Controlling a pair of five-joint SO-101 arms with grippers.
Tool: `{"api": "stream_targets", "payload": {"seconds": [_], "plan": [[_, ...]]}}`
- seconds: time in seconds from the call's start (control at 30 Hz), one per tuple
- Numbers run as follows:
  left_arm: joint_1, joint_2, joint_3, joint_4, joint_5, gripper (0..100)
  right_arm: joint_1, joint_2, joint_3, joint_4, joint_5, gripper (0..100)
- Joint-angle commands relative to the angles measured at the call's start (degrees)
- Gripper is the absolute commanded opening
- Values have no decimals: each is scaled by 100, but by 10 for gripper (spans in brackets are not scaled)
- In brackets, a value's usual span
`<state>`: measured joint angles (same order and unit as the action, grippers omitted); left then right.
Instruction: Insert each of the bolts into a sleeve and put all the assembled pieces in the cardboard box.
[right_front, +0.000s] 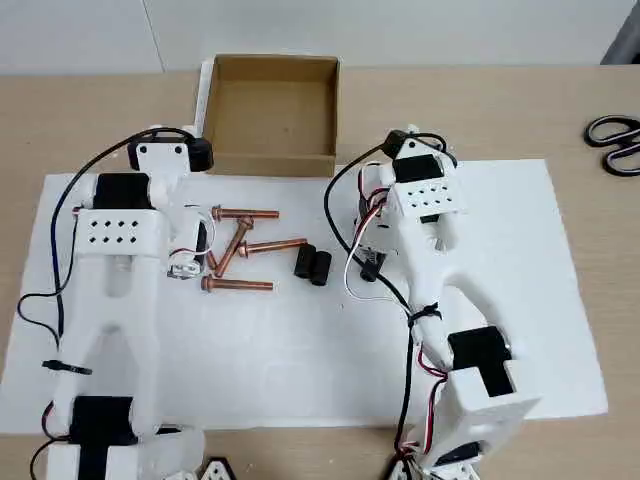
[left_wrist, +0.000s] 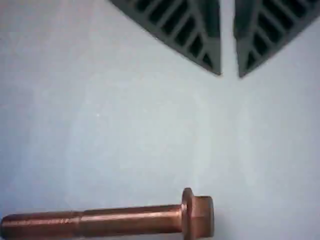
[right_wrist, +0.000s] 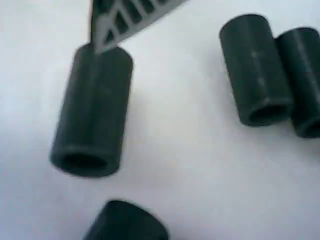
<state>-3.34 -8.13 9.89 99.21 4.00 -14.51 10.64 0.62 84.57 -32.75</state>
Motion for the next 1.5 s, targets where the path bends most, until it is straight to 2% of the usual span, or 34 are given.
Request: {"api": "stream_targets", "payload": {"seconds": [0.0, 0.4, 0.87, 1.13, 1.47], "plan": [[-26, -18, 154, -123, -35, 8, -31, -31, -237, -31, -114, 310], [-26, -53, 453, -290, -44, 8, -374, -13, -229, -892, -176, 310], [-26, -26, 453, -290, -44, 8, -374, 1015, -255, -1086, -378, 309], [-26, -26, 453, -290, -44, 8, -374, 1077, -255, -1429, -290, 176], [-26, -26, 453, -290, -44, 8, -347, 1253, -255, -1244, -334, 165]]}}
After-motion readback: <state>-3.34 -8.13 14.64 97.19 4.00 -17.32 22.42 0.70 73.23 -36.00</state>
